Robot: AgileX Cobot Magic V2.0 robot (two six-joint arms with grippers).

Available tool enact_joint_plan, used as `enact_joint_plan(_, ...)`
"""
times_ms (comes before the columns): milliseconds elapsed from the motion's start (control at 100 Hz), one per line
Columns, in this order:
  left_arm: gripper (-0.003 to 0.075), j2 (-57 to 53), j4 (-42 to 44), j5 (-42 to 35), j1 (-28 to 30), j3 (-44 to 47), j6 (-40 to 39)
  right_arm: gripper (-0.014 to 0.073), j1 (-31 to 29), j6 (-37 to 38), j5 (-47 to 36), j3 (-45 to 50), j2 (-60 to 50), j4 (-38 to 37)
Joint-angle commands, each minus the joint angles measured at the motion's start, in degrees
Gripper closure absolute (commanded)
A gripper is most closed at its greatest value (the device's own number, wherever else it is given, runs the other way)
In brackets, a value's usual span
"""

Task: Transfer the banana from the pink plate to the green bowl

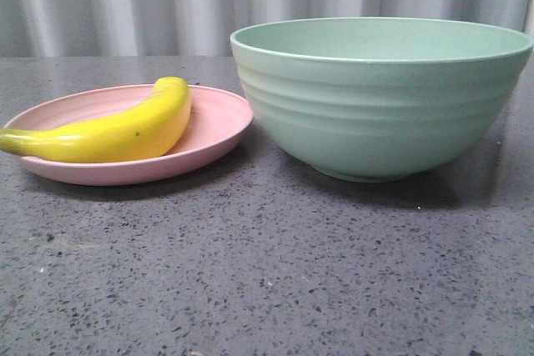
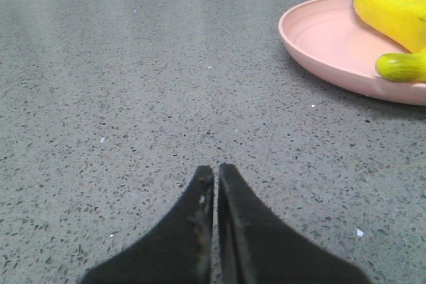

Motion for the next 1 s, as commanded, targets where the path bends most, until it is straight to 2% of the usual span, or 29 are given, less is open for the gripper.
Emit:
enact_joint_plan(0, 0.0741, -1.68, -0.28, -4.33, 0.06, 0.49, -0.45, 0.0661, -0.28, -0.55, -0.82, 1.32, -1.12, -0.46)
enact_joint_plan(680, 0.0741, -1.68, -0.28, -4.57, 0.06, 0.49, -0.45, 0.0661, -0.28, -0.55, -0.82, 1.32, -1.12, -0.46)
enact_joint_plan(990, 0.0741, -1.68, -0.28, -9.40, 0.06, 0.49, -0.45, 0.0661, -0.28, -0.55, -1.60, 1.32, -1.12, -0.46)
